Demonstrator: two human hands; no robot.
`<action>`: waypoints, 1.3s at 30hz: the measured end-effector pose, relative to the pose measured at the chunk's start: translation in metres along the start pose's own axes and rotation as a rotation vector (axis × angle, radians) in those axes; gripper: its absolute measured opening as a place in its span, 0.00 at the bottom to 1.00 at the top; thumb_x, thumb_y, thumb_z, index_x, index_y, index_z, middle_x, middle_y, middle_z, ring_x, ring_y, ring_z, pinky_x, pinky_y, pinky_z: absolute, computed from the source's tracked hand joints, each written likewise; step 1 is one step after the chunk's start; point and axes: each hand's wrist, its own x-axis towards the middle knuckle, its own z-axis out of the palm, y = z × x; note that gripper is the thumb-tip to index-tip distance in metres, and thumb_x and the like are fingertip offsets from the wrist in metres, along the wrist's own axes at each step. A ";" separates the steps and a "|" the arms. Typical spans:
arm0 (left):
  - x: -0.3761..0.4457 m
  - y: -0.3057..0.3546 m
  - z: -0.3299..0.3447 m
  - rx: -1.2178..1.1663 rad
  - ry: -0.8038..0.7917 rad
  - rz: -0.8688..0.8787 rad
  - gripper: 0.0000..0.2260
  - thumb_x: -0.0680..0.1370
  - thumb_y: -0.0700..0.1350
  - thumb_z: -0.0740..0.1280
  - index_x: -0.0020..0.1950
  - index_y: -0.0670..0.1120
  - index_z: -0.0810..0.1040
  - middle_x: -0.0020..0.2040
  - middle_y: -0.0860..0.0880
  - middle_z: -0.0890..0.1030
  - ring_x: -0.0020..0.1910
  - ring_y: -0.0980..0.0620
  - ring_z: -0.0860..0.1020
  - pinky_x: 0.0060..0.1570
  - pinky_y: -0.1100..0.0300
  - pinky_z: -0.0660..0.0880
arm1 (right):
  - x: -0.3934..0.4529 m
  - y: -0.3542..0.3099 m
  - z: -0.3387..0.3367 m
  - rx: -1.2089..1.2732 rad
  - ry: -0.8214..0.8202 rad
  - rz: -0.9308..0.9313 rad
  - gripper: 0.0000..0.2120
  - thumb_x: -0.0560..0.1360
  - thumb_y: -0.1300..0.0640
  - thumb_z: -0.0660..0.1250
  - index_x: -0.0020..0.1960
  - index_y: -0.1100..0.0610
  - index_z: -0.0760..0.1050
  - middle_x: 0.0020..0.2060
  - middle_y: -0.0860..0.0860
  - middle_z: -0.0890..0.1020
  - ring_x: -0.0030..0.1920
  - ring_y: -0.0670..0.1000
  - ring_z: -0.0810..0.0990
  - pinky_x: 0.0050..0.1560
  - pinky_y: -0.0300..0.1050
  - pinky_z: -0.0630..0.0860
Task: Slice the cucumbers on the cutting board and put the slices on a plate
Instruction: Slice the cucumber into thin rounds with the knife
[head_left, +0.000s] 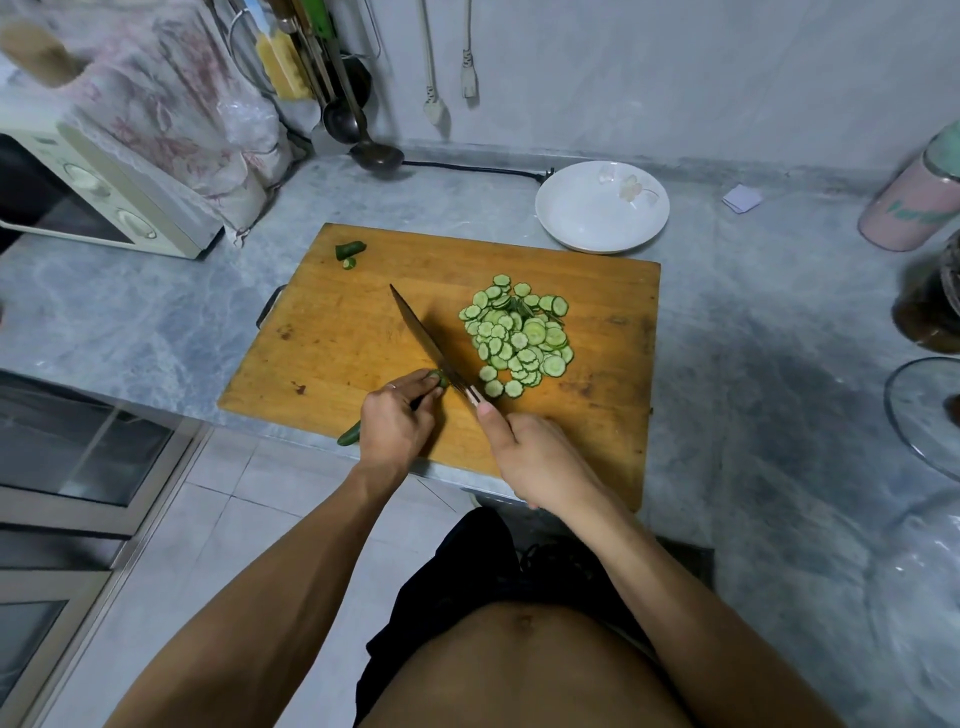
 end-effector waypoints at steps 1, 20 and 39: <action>0.000 -0.001 0.000 0.013 -0.003 0.007 0.08 0.74 0.39 0.72 0.53 0.42 0.85 0.54 0.47 0.84 0.52 0.53 0.82 0.58 0.71 0.70 | -0.002 -0.001 0.000 -0.004 -0.010 -0.004 0.29 0.83 0.39 0.48 0.36 0.58 0.72 0.29 0.51 0.74 0.33 0.55 0.77 0.42 0.60 0.80; -0.002 -0.002 0.001 0.045 0.020 0.042 0.08 0.74 0.38 0.72 0.53 0.42 0.85 0.54 0.45 0.84 0.51 0.49 0.83 0.57 0.66 0.73 | -0.011 -0.012 0.003 -0.011 -0.038 -0.012 0.28 0.84 0.40 0.46 0.34 0.55 0.67 0.29 0.51 0.72 0.29 0.49 0.72 0.40 0.51 0.76; -0.005 0.003 -0.003 0.063 -0.018 0.051 0.09 0.73 0.36 0.71 0.53 0.42 0.85 0.56 0.44 0.83 0.52 0.45 0.82 0.56 0.59 0.76 | 0.018 0.006 -0.002 0.135 0.042 0.153 0.29 0.83 0.37 0.47 0.35 0.55 0.69 0.28 0.52 0.73 0.26 0.52 0.73 0.19 0.34 0.64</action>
